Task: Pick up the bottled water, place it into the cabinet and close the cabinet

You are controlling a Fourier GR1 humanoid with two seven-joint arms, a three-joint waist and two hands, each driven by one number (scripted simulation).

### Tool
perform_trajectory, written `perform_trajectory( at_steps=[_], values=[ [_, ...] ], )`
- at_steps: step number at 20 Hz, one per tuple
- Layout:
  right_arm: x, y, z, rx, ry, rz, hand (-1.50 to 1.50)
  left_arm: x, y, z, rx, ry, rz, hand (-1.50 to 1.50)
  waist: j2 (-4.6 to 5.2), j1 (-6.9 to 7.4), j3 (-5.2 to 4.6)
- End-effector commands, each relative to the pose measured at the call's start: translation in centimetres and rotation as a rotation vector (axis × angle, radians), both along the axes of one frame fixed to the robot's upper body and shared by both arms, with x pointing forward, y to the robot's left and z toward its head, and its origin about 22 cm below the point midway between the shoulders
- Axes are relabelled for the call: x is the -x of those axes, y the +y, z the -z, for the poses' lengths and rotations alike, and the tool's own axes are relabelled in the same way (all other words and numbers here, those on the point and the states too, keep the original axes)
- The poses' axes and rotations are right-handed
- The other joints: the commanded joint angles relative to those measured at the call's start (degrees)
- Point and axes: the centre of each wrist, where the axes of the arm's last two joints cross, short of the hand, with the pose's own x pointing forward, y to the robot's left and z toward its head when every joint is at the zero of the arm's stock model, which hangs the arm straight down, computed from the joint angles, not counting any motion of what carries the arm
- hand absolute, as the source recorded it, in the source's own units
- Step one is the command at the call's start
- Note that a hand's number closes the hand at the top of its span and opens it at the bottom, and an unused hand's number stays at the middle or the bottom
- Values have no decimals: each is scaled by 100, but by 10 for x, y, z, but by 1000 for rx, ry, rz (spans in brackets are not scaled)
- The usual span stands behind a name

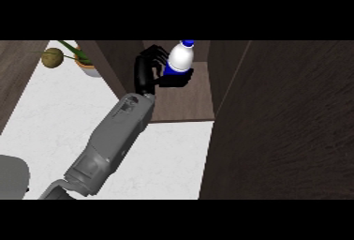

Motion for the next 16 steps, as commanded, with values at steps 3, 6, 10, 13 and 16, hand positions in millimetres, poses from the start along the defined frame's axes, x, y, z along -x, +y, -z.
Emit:
perform_trajectory(
  at_steps=[3,6,10,13,16],
  values=[
    [9,-6,-20,-23,-36,-16,-150,-5,10,16,-30,37,-47,150,28,-25,-5],
    [14,-1,-17,-20,-51,-27,-150,-12,20,12,-38,50,-71,150,39,-82,-8],
    [10,-8,-14,5,-40,-31,-150,-11,26,20,-44,60,-85,150,73,-129,-3],
    [8,0,-8,3,-43,-30,-150,-11,30,23,-111,77,-120,150,60,-103,-5],
    [12,-4,-13,-23,-48,-28,-150,-4,20,34,-148,57,-147,-150,75,-207,-5]
  ],
)
